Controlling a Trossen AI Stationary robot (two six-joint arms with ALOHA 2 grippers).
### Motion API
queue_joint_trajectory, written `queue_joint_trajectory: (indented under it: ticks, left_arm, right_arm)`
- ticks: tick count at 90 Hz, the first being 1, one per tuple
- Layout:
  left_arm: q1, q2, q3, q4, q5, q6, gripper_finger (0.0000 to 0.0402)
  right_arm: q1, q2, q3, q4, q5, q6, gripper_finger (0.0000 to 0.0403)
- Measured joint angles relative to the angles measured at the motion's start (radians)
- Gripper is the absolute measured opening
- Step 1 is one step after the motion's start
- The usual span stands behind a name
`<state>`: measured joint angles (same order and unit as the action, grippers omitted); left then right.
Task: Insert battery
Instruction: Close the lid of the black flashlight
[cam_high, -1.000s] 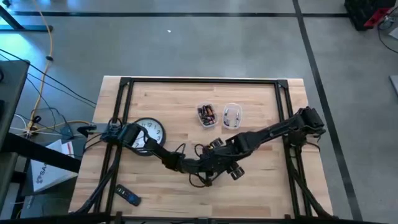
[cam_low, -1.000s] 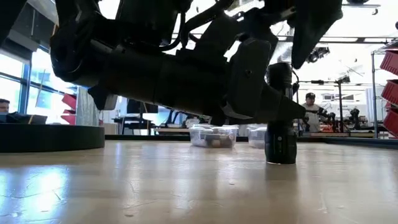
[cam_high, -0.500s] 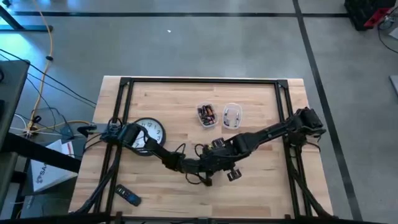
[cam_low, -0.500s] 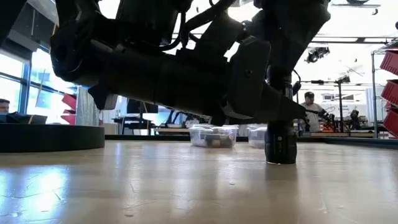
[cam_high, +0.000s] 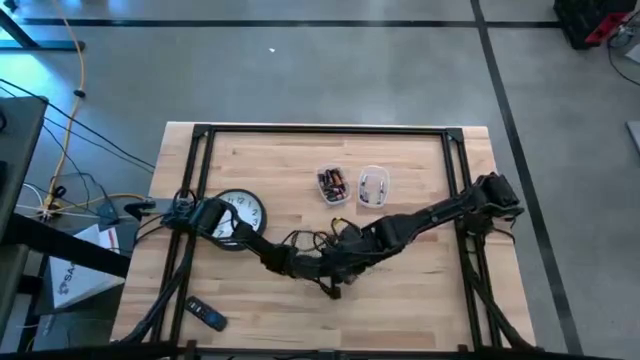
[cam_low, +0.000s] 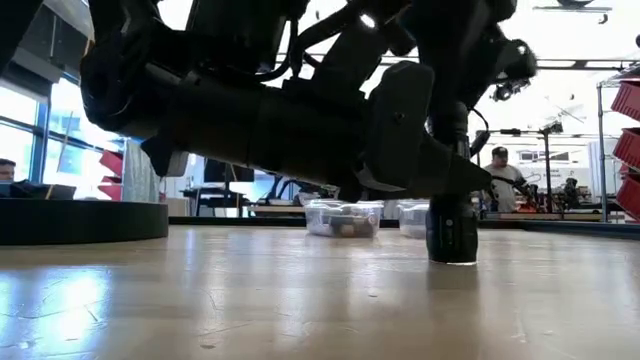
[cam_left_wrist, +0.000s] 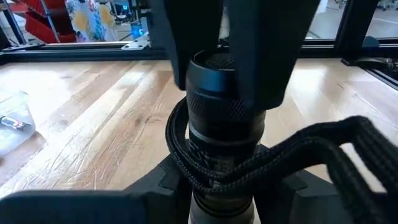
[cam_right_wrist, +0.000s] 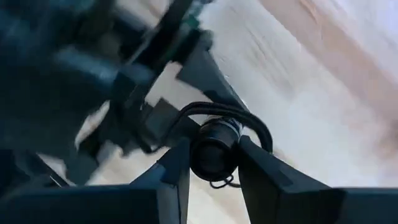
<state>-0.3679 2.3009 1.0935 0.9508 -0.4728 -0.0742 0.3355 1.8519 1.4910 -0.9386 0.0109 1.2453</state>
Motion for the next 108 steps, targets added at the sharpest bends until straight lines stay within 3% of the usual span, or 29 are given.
queue_joint_trajectory:
  ticks: [16, 27, 41, 53, 66, 76, 85, 108]
  left_arm:
    - [0.0, -0.001, 0.0, 0.002, 0.0, 0.0, 0.0104]
    - [0.001, 0.0, 0.0, -0.002, 0.006, -0.002, 0.0104]
    - [0.001, 0.0, 0.0, -0.002, 0.012, -0.003, 0.0104]
    - [0.002, 0.0, 0.0, -0.002, 0.013, -0.003, 0.0104]
    - [0.002, 0.001, 0.0, 0.001, 0.016, -0.003, 0.0104]
    - [0.002, 0.001, 0.0, 0.001, 0.015, -0.003, 0.0104]
    - [0.002, 0.001, 0.0, 0.002, 0.015, -0.001, 0.0104]
    - [0.003, 0.001, 0.0, 0.001, 0.015, 0.0, 0.0104]
  right_arm:
    - [0.006, 0.0, 0.0, -0.007, 0.016, 0.032, 0.0082]
    - [0.0, -0.002, 0.0, -0.019, 0.011, -0.062, 0.0089]
    - [-0.013, -0.013, -0.001, -0.026, 0.004, -0.194, 0.0131]
    - [-0.025, -0.026, -0.001, -0.036, 0.008, -0.445, 0.018]
    - [-0.025, -0.026, 0.0, -0.031, -0.022, -0.934, 0.0203]
    - [0.001, -0.026, -0.002, -0.046, -0.036, -1.258, 0.0198]
    - [0.019, -0.026, -0.002, -0.044, -0.035, -1.446, 0.0184]
    - [0.027, -0.021, -0.001, 0.002, -0.024, -1.498, 0.012]
